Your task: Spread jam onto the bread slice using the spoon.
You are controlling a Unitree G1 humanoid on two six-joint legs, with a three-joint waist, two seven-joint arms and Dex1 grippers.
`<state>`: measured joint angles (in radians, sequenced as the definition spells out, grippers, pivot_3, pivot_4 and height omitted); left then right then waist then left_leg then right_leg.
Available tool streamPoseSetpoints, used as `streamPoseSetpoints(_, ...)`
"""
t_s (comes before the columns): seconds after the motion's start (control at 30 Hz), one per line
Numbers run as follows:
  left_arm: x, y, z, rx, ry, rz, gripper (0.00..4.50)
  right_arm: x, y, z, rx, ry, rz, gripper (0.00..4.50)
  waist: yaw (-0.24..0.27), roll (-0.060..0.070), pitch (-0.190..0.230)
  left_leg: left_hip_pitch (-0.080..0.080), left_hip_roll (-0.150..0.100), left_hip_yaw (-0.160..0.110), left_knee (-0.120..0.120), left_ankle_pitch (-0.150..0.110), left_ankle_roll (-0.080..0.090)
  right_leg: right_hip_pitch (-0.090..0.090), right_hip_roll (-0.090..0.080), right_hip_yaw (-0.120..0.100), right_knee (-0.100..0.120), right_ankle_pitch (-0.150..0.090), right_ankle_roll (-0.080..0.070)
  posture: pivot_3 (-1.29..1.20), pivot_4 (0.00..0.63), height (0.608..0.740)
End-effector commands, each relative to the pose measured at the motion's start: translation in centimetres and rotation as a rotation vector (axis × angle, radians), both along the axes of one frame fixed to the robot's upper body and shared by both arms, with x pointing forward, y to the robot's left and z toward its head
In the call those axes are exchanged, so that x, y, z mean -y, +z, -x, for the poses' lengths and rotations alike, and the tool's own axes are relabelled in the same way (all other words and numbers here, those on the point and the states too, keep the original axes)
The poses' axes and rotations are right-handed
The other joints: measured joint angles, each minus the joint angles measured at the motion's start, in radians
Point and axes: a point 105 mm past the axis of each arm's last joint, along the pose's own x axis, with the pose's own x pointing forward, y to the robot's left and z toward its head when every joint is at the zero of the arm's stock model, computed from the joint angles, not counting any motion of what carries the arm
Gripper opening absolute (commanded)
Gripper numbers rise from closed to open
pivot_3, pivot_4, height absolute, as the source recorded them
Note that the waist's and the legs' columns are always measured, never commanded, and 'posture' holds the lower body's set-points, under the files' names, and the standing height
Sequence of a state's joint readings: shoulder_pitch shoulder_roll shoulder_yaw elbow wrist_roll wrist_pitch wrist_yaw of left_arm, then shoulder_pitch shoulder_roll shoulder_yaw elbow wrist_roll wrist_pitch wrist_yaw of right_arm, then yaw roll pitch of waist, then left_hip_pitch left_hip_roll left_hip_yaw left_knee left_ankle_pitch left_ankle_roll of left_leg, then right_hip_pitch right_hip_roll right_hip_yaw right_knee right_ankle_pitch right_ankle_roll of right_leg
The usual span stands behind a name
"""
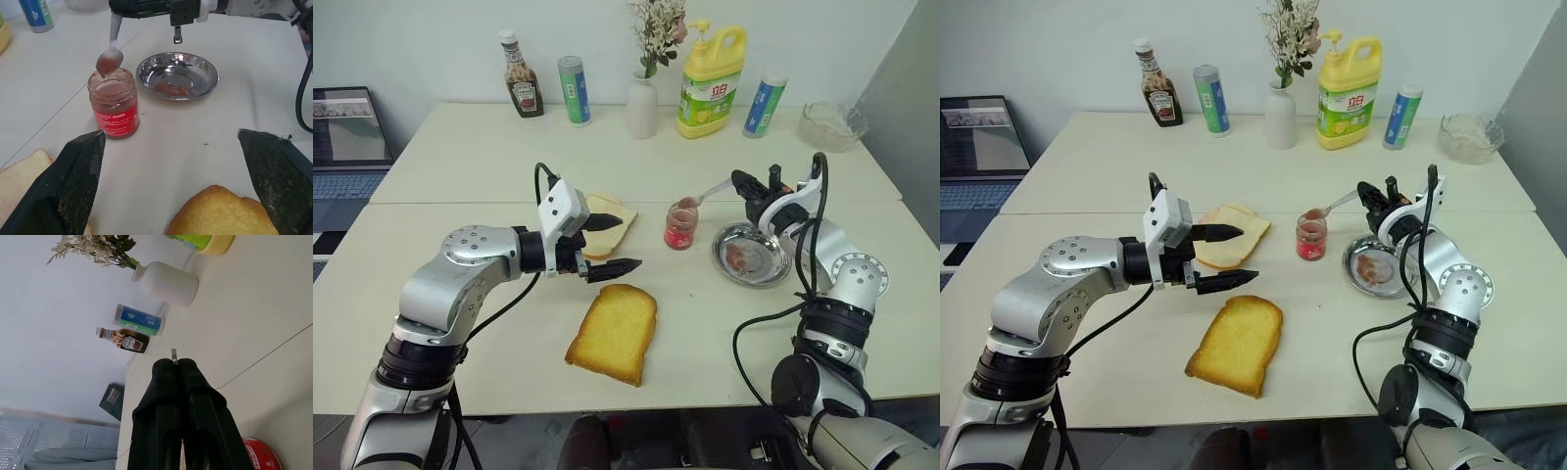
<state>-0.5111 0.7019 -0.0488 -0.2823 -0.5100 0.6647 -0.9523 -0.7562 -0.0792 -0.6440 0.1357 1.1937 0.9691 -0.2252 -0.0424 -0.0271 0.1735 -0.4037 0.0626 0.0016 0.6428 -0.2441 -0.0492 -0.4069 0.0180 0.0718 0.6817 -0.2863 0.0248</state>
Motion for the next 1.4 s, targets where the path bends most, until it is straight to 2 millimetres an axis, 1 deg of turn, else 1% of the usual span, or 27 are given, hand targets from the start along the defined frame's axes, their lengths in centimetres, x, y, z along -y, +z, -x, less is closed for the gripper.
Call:
streamPoseSetpoints(0.03, -0.8, 1.3, 0.5, 0.067, -0.003, -0.006, 4.5, -1.1, 4.0, 1.7, 0.184, 0.076, 0.02, 0.03, 0.0, 0.001, 0.0, 0.0, 0.0, 0.0, 0.0, 0.0, 0.0, 0.0, 0.0, 0.0, 0.0, 0.0, 0.0, 0.0, 0.15, 0.74)
streamPoseSetpoints(0.07, -1.3, 1.2, 0.6, 0.069, 0.003, -0.015, 4.5, -1.8, 4.5, 2.3, 0.212, 0.114, 0.025, 0.03, -0.003, 0.001, 0.001, 0.0, 0.0, 0.0, 0.0, 0.0, 0.0, 0.0, 0.0, 0.0, 0.0, 0.0, 0.0, 0.0, 0.15, 0.74)
streamPoseSetpoints(0.13, -2.5, 0.6, 1.4, 0.049, 0.016, -0.038, 4.5, -3.2, 4.7, 3.4, 0.248, 0.19, 0.062, 0.03, -0.011, 0.001, 0.001, 0.0, 0.001, 0.0, -0.001, 0.0, 0.0, -0.001, 0.0, 0.0, 0.0, 0.0, 0.0, 0.0, 0.15, 0.74)
streamPoseSetpoints(0.23, -4.0, 0.0, 2.4, 0.04, 0.043, -0.07, 4.5, -4.9, 4.7, 4.8, 0.284, 0.277, 0.113, 0.03, -0.015, 0.001, 0.001, 0.0, 0.001, 0.0, -0.003, 0.0, 0.0, -0.001, 0.0, 0.0, 0.0, 0.0, 0.0, 0.0, 0.15, 0.74)
streamPoseSetpoints(0.3, -5.2, -0.7, 3.3, 0.034, 0.078, -0.091, 4.5, -6.6, 4.5, 6.0, 0.307, 0.357, 0.161, 0.03, -0.018, 0.001, 0.001, 0.0, 0.001, 0.0, -0.003, 0.0, 0.0, -0.001, 0.0, 0.0, 0.0, 0.0, 0.0, 0.0, 0.15, 0.74)
streamPoseSetpoints(0.33, -5.8, -1.1, 3.7, 0.03, 0.098, -0.101, 4.5, -7.3, 4.4, 6.4, 0.314, 0.388, 0.159, 0.03, -0.017, 0.002, 0.001, 0.0, 0.001, 0.001, -0.003, 0.0, 0.0, -0.002, 0.0, 0.001, 0.0, 0.0, 0.0, 0.0, 0.15, 0.74)
streamPoseSetpoints(0.37, -6.2, -1.6, 4.0, 0.025, 0.118, -0.115, 4.5, -8.1, 4.2, 6.9, 0.322, 0.424, 0.169, 0.03, -0.017, 0.002, 0.001, 0.0, 0.001, 0.001, -0.003, 0.0, 0.0, -0.002, 0.0, 0.001, 0.0, 0.0, 0.0, 0.0, 0.15, 0.74)
streamPoseSetpoints(0.43, -6.8, -2.9, 5.2, 0.022, 0.118, -0.159, 4.5, -10.0, 2.9, 8.1, 0.325, 0.512, 0.221, 0.03, -0.017, 0.002, 0.001, 0.0, 0.001, 0.0, -0.003, 0.0, 0.0, -0.002, 0.0, 0.001, 0.0, 0.0, 0.0, 0.0, 0.15, 0.74)
streamPoseSetpoints(0.5, -7.1, -3.9, 6.5, 0.003, 0.101, -0.182, 4.5, -11.3, 1.6, 9.0, 0.341, 0.575, 0.319, 0.03, -0.016, 0.002, 0.001, 0.0, 0.001, 0.0, -0.003, 0.0, 0.0, -0.002, 0.0, 0.001, -0.001, -0.001, -0.001, 0.0, 0.15, 0.74)
streamPoseSetpoints(0.53, -7.2, -4.4, 7.1, -0.005, 0.094, -0.195, 4.5, -11.8, 1.3, 9.3, 0.348, 0.595, 0.325, 0.03, -0.016, 0.001, 0.001, 0.0, 0.001, 0.0, -0.003, 0.0, 0.0, -0.002, 0.0, 0.001, -0.001, -0.001, -0.001, 0.0, 0.15, 0.74)
streamPoseSetpoints(0.6, -7.8, -5.2, 8.1, -0.004, 0.085, -0.239, 4.5, -12.8, 0.5, 9.8, 0.386, 0.634, 0.408, 0.03, -0.014, 0.002, 0.001, 0.0, 0.001, 0.001, -0.003, 0.0, 0.0, -0.002, -0.001, 0.001, -0.001, -0.001, -0.001, 0.0, 0.15, 0.74)
streamPoseSetpoints(0.63, -8.2, -5.6, 8.5, -0.007, 0.087, -0.255, 4.5, -13.1, 0.3, 10.0, 0.398, 0.652, 0.408, 0.03, -0.013, 0.002, 0.001, 0.0, 0.001, 0.001, -0.003, 0.0, 0.0, -0.002, -0.001, 0.001, -0.001, -0.001, -0.001, 0.0, 0.15, 0.74)
streamPoseSetpoints(0.73, -8.9, -6.7, 9.7, -0.005, 0.083, -0.304, 4.5, -14.1, -0.8, 10.6, 0.453, 0.7, 0.482, 0.03, -0.012, 0.002, 0.001, 0.0, 0.001, 0.001, -0.003, 0.0, 0.0, -0.002, -0.001, 0.0, -0.001, -0.003, -0.002, 0.0, 0.15, 0.74)
streamPoseSetpoints(0.8, -8.9, -7.0, 10.1, 0.001, 0.073, -0.313, 4.5, -14.5, -1.7, 10.9, 0.511, 0.719, 0.585, 0.03, -0.012, 0.002, 0.001, 0.0, 0.001, 0.001, -0.003, 0.0, 0.0, -0.002, -0.001, 0.0, -0.001, -0.004, -0.001, 0.0, 0.15, 0.74)
streamPoseSetpoints(1.0, -8.0, -7.0, 9.9, 0.027, 0.066, -0.289, 4.5, -15.1, -2.2, 11.8, 0.683, 0.753, 0.771, 0.03, -0.011, 0.001, 0.001, 0.0, 0.001, 0.0, -0.003, 0.0, 0.0, -0.002, -0.001, 0.0, -0.001, -0.005, 0.0, 0.0, 0.15, 0.74)
streamPoseSetpoints(1.07, -7.6, -6.9, 9.8, 0.037, 0.058, -0.283, 4.5, -15.4, -2.2, 12.3, 0.732, 0.761, 0.798, 0.03, -0.012, 0.001, 0.001, 0.0, 0.001, 0.0, -0.003, 0.0, 0.0, -0.002, -0.001, 0.0, -0.001, -0.005, 0.0, 0.0, 0.15, 0.74)
streamPoseSetpoints(1.2, -7.2, -6.7, 9.3, 0.044, 0.046, -0.278, 4.5, -15.7, -1.2, 13.7, 0.884, 0.779, 0.868, 0.03, -0.012, 0.001, 0.001, 0.0, 0.001, 0.0, -0.003, 0.0, 0.0, -0.002, -0.001, -0.001, -0.001, -0.003, -0.003, 0.0, 0.15, 0.74)
streamPoseSetpoints(1.4, -6.4, -6.5, 8.5, 0.062, 0.026, -0.272, 4.5, -15.7, -0.9, 14.6, 1.025, 0.787, 0.943, 0.03, -0.012, 0.001, 0.001, 0.001, 0.001, 0.0, -0.002, 0.0, 0.0, -0.002, -0.001, -0.001, 0.0, -0.003, -0.003, 0.0, 0.15, 0.74)
